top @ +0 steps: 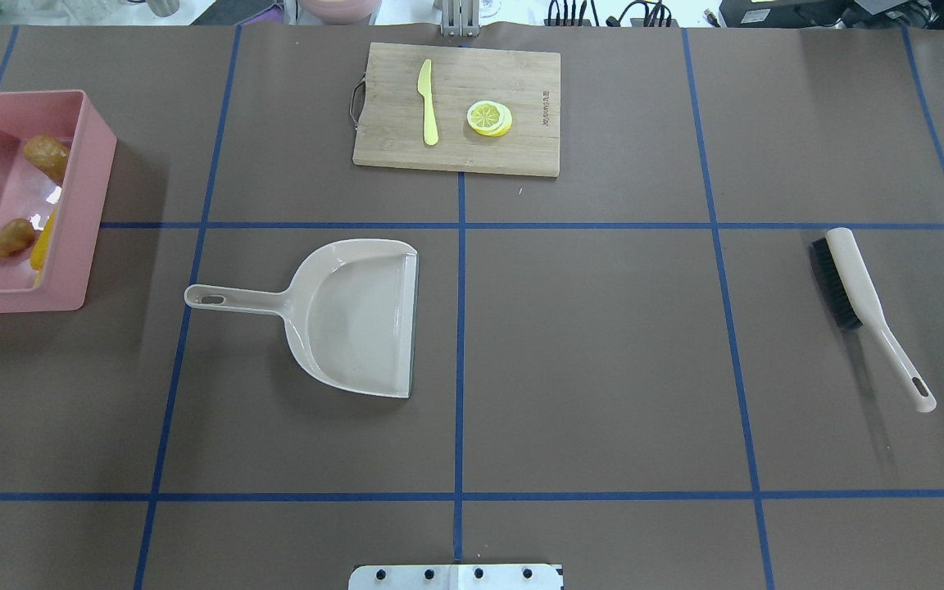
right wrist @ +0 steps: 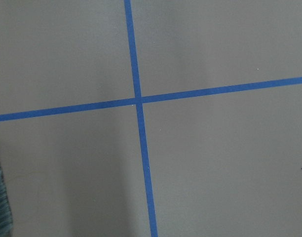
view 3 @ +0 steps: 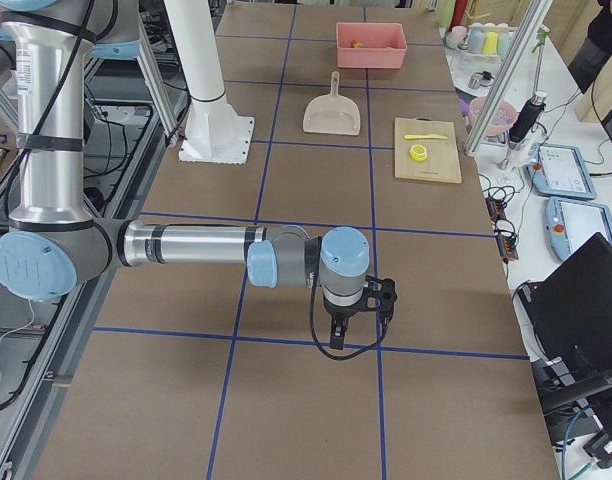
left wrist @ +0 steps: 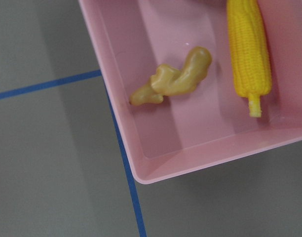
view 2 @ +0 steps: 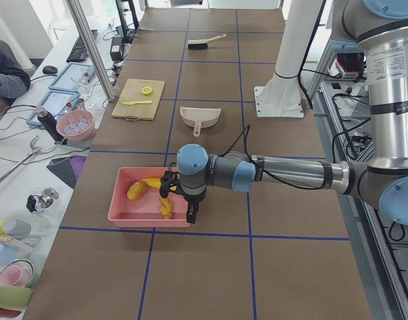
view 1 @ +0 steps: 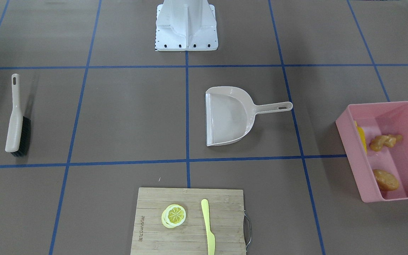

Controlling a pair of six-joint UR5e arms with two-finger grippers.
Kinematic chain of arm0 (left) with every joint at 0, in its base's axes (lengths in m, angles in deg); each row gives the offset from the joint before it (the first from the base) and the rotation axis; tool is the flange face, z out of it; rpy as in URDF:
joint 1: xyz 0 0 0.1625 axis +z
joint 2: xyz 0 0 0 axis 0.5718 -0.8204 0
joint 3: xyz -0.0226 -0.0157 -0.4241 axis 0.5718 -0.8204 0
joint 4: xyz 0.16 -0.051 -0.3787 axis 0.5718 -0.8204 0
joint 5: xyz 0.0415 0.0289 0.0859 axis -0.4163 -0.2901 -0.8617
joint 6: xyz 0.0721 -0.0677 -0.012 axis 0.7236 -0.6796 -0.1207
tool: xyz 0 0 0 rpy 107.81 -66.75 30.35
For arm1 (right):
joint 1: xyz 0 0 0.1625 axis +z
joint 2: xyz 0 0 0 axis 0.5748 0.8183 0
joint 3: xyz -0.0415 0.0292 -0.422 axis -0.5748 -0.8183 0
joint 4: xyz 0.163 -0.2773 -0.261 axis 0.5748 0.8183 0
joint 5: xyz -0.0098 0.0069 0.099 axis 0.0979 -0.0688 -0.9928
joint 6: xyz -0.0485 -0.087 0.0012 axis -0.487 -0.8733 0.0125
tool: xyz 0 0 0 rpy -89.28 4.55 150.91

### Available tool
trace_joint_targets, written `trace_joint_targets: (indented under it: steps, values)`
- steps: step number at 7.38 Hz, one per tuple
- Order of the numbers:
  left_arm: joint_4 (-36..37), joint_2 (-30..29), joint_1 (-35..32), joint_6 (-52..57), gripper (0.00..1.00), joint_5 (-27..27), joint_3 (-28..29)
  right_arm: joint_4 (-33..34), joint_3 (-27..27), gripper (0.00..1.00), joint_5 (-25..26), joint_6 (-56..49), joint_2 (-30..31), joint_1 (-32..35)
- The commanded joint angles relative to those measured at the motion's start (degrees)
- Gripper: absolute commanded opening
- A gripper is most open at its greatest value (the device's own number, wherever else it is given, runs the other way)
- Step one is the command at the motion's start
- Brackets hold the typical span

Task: Sweep and dump trash into bin

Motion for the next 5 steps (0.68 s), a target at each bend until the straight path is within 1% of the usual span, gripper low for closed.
trace_joint_targets:
  steps: [1,2,3,5]
  values:
    - [0.3,0.7,-1.6,-1.3,0.99,0.1,1.9,0.0,-0.2,1.00,0.0,0.0,0.0,0.0]
    - [-0.1,1.3,-2.4,-1.3,0.99,0.1,3.2,0.0,-0.2,1.00,0.0,0.0,0.0,0.1]
    - [-0.2,1.5,-3.2,-1.6,0.99,0.3,2.1,0.0,-0.2,1.00,0.0,0.0,0.0,0.1]
    - [0.1,1.7,-4.8,-1.6,0.99,0.0,2.0,0.1,-0.3,1.00,0.0,0.1,0.0,0.1]
